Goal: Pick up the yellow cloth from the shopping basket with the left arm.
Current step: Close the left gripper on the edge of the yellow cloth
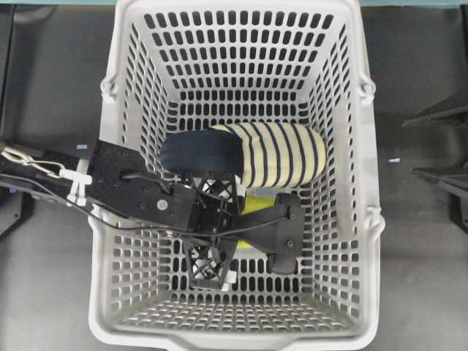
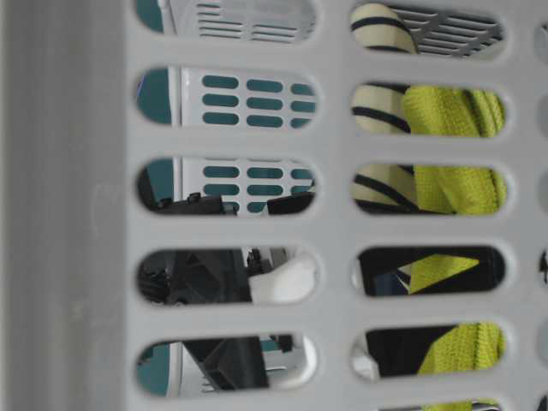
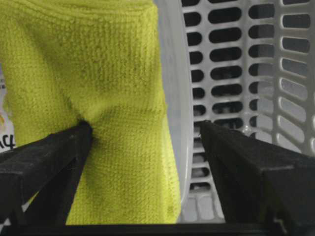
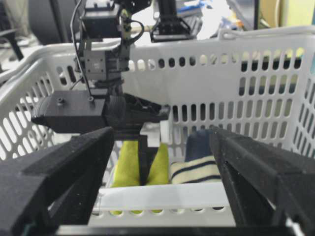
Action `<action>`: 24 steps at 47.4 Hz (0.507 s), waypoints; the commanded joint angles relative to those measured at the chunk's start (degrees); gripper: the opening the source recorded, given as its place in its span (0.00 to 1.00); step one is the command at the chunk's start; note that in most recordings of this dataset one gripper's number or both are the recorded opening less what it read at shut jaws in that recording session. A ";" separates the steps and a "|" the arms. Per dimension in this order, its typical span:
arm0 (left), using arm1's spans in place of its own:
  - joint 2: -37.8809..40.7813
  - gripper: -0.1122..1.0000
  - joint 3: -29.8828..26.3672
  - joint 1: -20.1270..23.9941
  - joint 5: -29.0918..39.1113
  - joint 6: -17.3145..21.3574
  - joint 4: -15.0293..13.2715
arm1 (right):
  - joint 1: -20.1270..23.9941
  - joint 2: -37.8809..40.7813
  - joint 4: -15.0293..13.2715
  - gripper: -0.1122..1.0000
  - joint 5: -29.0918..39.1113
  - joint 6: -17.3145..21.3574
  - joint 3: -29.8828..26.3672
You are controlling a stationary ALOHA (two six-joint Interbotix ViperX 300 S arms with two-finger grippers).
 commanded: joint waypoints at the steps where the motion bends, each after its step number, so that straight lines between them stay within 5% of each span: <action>1: -0.35 0.88 -0.09 0.09 -0.26 -0.09 0.18 | 0.00 0.26 0.18 0.78 -0.62 0.09 -0.53; 24: -5.10 0.88 -6.68 0.35 0.09 0.09 0.18 | 0.00 -0.44 0.09 0.77 -0.79 0.09 -0.26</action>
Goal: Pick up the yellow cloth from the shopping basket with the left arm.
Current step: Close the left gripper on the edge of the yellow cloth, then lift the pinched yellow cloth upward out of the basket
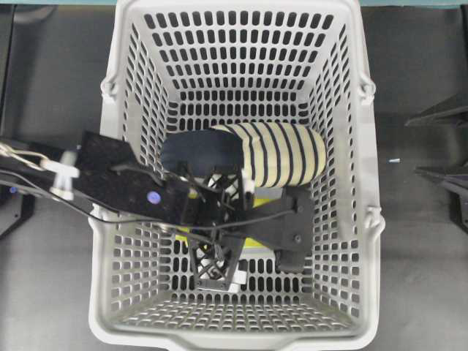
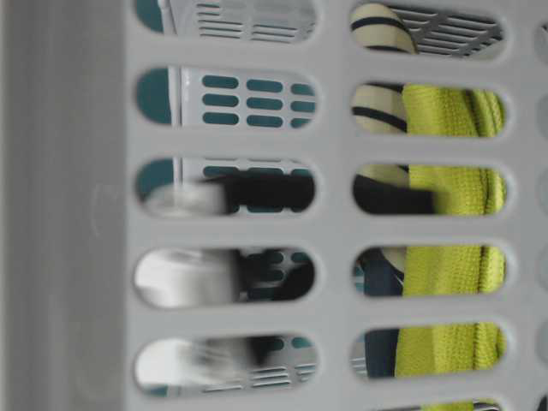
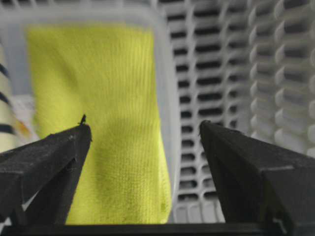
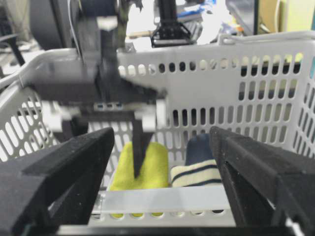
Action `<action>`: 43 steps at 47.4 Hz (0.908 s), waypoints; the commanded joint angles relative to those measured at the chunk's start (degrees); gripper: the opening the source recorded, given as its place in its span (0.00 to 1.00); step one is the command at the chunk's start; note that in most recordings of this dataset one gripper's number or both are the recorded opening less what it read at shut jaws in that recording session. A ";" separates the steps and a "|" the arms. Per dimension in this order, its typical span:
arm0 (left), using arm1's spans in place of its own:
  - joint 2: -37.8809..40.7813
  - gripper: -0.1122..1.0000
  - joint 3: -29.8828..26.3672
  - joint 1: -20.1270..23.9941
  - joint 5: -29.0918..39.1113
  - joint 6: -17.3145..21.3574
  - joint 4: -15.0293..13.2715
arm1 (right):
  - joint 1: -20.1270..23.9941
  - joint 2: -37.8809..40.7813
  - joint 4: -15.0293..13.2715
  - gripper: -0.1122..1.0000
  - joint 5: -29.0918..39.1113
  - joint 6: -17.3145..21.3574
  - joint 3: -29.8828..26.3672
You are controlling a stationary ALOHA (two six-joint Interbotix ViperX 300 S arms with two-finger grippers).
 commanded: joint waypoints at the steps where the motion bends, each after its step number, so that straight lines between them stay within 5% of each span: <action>1: -1.76 0.88 -1.67 0.26 -0.09 0.00 0.26 | 0.00 0.26 0.09 0.77 -0.62 0.09 -0.35; 33: 0.97 0.85 8.88 1.41 -3.78 0.53 0.26 | 0.00 0.35 0.18 0.77 -1.05 0.09 -0.09; 38: 0.88 0.72 8.79 1.32 -3.34 0.97 0.26 | 0.00 0.35 0.18 0.77 -1.05 0.09 0.00; 43: -0.18 0.47 7.73 1.32 -2.90 0.97 0.26 | 0.00 0.35 0.18 0.77 -1.05 0.09 0.00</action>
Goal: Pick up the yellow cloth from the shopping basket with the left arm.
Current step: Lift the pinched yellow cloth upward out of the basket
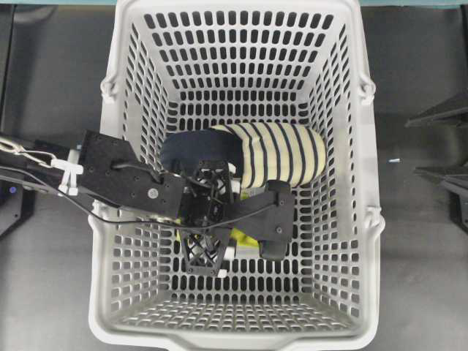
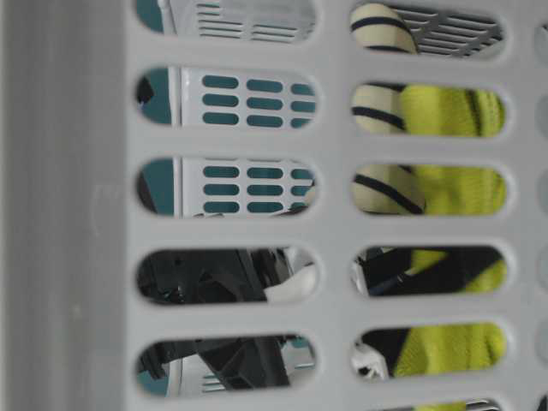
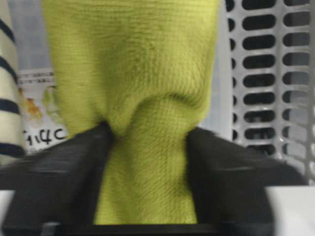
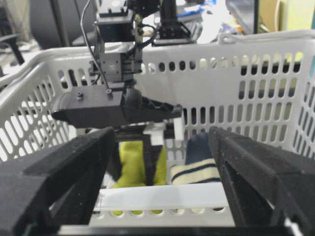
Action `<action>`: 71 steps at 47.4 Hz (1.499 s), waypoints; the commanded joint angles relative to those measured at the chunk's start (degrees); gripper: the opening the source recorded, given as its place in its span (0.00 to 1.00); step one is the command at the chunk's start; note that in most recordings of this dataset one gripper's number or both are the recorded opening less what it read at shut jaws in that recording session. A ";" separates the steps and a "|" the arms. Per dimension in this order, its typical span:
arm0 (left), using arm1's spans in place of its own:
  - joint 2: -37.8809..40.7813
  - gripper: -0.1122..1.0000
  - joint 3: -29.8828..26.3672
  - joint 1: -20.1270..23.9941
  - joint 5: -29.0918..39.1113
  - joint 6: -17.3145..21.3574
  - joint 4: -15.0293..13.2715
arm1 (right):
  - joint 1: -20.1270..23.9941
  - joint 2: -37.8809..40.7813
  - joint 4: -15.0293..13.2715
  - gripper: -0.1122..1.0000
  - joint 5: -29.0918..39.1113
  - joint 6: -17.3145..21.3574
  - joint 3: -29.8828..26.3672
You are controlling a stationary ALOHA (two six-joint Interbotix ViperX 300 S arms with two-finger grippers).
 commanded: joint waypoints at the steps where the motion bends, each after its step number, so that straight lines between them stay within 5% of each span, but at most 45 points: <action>1: -1.76 0.41 -1.41 -0.18 0.26 0.09 0.18 | 0.00 0.35 0.09 0.77 -0.62 0.09 -0.53; 6: -2.99 0.20 -3.43 -0.26 1.41 0.09 0.18 | 0.00 0.35 0.09 0.77 -0.62 0.09 -0.53; 30: -5.36 0.20 -29.00 -0.09 26.54 0.18 0.26 | 0.00 0.35 0.09 0.77 -0.62 0.09 -0.44; 71: -6.50 0.20 -30.50 1.93 27.33 0.35 0.26 | 0.00 0.26 0.09 0.77 -0.70 0.09 -0.18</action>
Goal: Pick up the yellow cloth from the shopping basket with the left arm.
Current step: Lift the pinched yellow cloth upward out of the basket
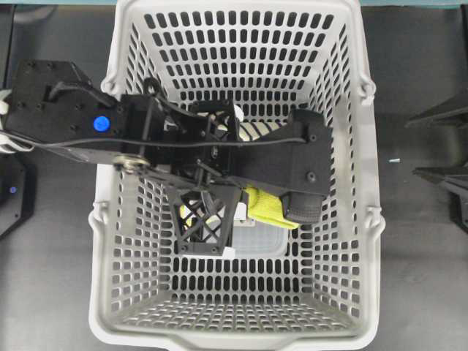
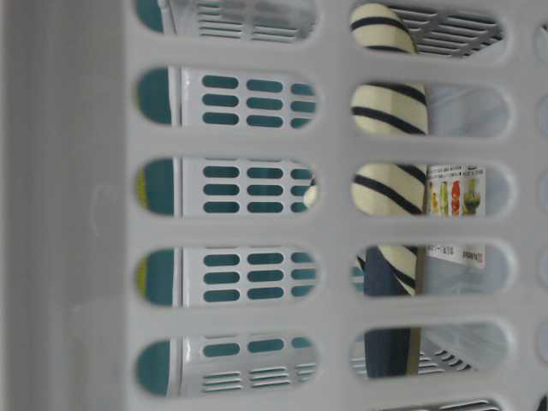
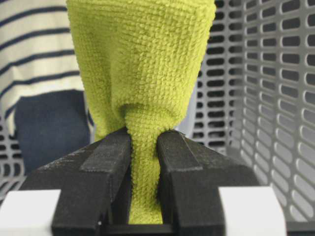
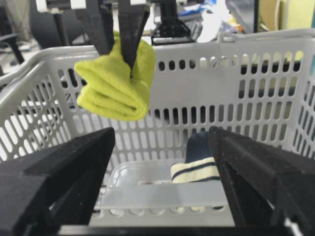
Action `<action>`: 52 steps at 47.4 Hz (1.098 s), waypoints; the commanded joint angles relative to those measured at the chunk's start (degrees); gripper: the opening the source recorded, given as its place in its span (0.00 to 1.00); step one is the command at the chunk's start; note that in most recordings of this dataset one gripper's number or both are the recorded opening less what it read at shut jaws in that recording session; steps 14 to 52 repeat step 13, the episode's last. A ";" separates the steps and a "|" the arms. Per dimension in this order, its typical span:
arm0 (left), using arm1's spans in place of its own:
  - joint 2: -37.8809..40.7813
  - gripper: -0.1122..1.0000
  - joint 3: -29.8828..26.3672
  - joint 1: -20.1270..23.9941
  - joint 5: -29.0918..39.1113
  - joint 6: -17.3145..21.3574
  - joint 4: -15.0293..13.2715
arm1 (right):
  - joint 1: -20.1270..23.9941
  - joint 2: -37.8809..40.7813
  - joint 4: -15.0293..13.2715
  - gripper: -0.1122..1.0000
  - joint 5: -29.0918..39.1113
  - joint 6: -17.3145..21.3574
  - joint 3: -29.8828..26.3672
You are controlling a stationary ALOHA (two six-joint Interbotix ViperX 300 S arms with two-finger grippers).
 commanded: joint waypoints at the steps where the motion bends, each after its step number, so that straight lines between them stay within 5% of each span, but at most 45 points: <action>1: -2.55 0.20 -1.85 0.18 -0.18 0.00 0.26 | 0.00 0.26 0.09 0.77 -0.62 0.09 -0.35; 52: -2.55 0.20 -1.85 0.26 0.09 0.00 0.26 | 0.00 0.26 0.09 0.77 -0.62 0.09 -0.35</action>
